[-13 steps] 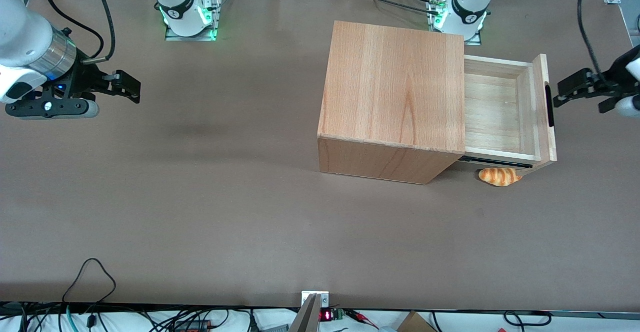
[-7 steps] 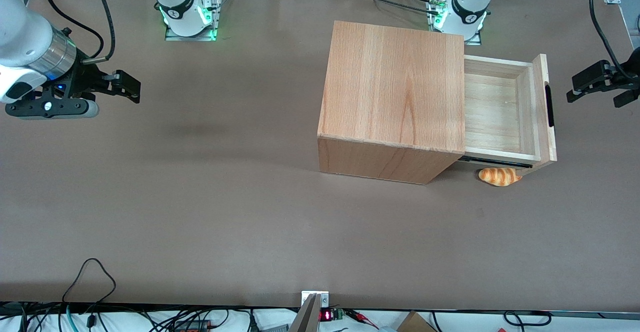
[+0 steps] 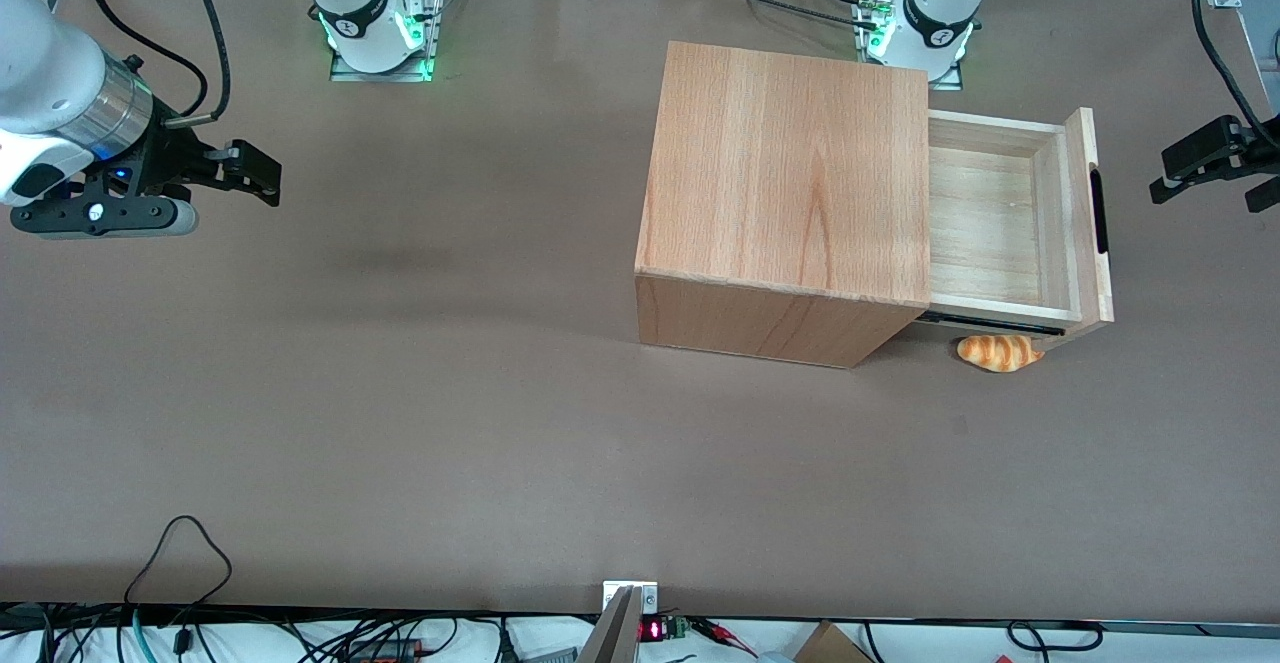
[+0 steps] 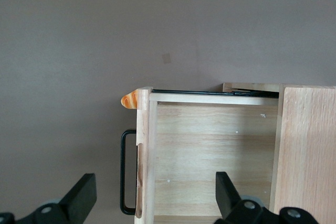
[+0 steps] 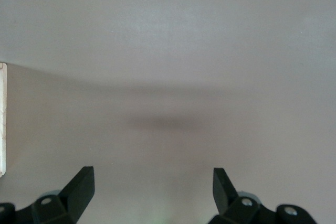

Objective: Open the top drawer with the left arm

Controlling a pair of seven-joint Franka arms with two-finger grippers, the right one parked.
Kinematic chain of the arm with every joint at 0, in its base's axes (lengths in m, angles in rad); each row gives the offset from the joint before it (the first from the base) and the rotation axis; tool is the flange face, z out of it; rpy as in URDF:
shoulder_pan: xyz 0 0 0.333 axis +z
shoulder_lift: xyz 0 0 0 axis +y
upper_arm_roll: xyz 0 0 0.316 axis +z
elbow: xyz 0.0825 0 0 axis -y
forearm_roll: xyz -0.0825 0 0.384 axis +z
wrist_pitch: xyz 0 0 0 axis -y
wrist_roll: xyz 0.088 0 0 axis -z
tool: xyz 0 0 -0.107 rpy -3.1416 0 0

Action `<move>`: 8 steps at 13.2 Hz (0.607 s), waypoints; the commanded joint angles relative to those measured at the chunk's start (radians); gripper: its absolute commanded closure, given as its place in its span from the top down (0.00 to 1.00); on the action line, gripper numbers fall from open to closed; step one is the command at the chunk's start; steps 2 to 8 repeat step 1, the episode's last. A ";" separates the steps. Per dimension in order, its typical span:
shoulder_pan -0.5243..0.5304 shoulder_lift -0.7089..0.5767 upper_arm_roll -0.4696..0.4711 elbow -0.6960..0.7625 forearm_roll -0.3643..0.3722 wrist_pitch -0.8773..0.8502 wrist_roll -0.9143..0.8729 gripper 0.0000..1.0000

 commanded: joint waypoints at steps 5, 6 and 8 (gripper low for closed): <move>0.000 0.001 -0.004 0.023 0.032 -0.023 -0.010 1.00; 0.000 0.001 -0.004 0.023 0.032 -0.023 -0.010 1.00; 0.000 0.001 -0.004 0.023 0.032 -0.023 -0.010 1.00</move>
